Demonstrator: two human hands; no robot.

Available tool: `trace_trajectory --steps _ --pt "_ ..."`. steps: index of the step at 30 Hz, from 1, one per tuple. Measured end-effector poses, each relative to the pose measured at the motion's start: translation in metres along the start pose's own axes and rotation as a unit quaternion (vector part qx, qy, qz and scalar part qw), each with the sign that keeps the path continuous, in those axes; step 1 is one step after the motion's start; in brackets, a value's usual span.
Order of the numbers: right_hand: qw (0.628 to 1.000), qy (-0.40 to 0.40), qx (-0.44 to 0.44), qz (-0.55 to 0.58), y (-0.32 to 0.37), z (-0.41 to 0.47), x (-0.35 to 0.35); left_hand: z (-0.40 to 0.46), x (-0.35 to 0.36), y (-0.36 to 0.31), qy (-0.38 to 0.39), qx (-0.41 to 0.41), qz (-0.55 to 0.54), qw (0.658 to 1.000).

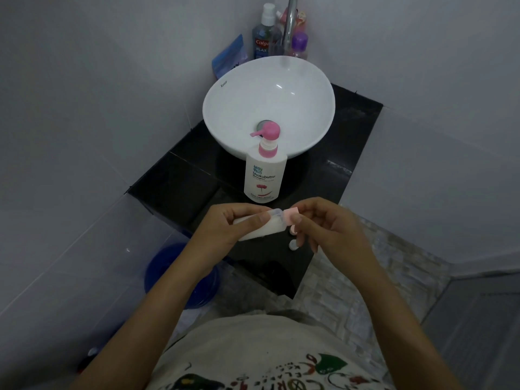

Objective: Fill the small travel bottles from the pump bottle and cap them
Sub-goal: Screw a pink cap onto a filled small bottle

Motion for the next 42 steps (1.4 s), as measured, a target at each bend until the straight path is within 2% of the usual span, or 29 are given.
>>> trace_trajectory --steps 10,18,23,27,31,35,38,42 --pt "0.999 -0.009 0.041 0.020 -0.001 0.005 -0.001 0.005 0.000 0.004 -0.010 0.018 -0.002 1.000" --pt "0.994 -0.065 0.077 0.046 -0.013 0.004 0.007 0.010 0.002 0.010 -0.024 0.053 0.025 0.998" --pt "0.995 -0.089 -0.011 -0.036 -0.007 0.006 0.009 0.020 -0.002 0.013 -0.005 0.046 0.013 0.999" --pt "0.973 -0.109 -0.091 -0.183 -0.006 0.014 -0.001 0.026 -0.014 0.016 -0.066 0.052 0.032 0.996" --pt "0.940 -0.066 -0.132 -0.307 -0.028 0.025 -0.001 0.033 -0.030 0.030 -0.118 0.060 0.095 0.987" --pt "0.908 0.030 -0.118 -0.401 -0.067 0.037 0.010 0.045 -0.036 0.049 -0.135 0.052 0.164 0.976" --pt "0.897 0.076 -0.091 -0.426 -0.090 0.046 0.017 0.058 -0.036 0.061 -0.140 0.061 0.242 0.958" --pt "0.888 0.111 -0.079 -0.440 -0.111 0.055 0.023 0.075 -0.034 0.067 -0.160 0.081 0.364 0.914"
Point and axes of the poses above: each hand's wrist, its own z-axis towards the middle knuckle, its own x-axis out of the palm, y = z × x, the point moved 1 cm from there along z, towards the middle knuckle, and after that the axes turned 10 degrees about -x, right-handed, at the moved point
